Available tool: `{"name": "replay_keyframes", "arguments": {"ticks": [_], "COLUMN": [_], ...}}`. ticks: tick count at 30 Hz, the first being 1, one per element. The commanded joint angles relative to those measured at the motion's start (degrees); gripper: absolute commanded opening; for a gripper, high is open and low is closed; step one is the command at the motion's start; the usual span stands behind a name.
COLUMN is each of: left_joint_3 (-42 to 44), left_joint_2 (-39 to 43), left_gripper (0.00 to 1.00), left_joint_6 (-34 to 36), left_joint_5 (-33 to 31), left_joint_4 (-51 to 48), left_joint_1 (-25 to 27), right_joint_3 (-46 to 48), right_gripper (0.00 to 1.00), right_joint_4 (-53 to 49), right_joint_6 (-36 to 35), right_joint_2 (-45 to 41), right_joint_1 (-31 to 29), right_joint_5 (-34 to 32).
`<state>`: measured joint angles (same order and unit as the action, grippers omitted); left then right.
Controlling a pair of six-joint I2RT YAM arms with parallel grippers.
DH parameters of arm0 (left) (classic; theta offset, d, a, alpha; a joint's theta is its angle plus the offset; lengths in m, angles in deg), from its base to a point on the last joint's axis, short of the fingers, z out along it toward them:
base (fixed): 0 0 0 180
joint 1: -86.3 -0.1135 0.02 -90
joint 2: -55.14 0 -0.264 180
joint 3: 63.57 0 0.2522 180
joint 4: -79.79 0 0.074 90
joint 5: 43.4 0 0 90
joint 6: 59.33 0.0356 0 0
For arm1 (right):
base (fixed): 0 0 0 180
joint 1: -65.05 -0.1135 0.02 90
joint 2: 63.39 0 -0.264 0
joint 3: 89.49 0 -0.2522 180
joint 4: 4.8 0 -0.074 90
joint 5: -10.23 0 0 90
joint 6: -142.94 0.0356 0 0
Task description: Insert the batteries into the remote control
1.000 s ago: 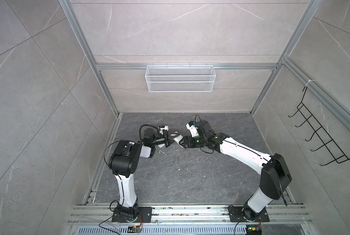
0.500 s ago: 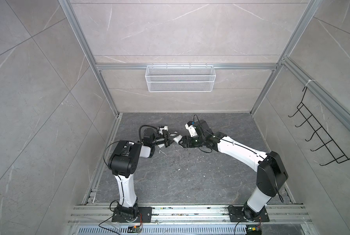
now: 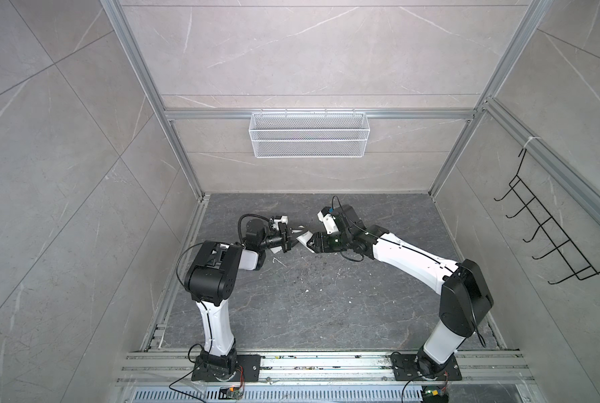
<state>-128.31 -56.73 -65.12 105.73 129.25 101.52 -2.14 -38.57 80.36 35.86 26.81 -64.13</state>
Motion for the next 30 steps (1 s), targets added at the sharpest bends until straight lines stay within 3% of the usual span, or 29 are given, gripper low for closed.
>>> {"name": "replay_keyframes", "arguments": {"ticks": [1, 8, 14, 20, 30], "left_joint_3": [-1.58, -1.81, -1.69, -1.9, -2.03], "left_joint_2": [3.05, 3.93, 4.38, 4.37, 4.47], "left_gripper": [0.0, 0.0, 0.0, 0.0, 0.0], "left_joint_6": [1.39, 1.3, 1.54, 1.39, 1.39], "left_joint_5": [1.31, 1.55, 1.3, 1.33, 1.47], "left_joint_4": [1.38, 1.07, 0.61, 0.65, 0.41], "left_joint_1": [-0.01, 0.01, -0.02, 0.0, 0.04], "right_joint_3": [-2.3, -2.63, -2.94, -3.81, -2.78], "right_gripper": [0.6, 0.59, 0.68, 0.69, 0.62], "right_joint_4": [-0.54, -0.99, -1.22, -1.56, -0.41], "right_joint_6": [0.77, 1.86, 2.94, 3.47, 4.29], "right_joint_2": [1.01, 1.67, 0.72, -0.48, -1.67], "right_joint_1": [-0.25, -0.26, -0.25, -0.26, -0.21], "right_joint_5": [0.37, 0.59, 1.44, 1.98, 2.6]}}
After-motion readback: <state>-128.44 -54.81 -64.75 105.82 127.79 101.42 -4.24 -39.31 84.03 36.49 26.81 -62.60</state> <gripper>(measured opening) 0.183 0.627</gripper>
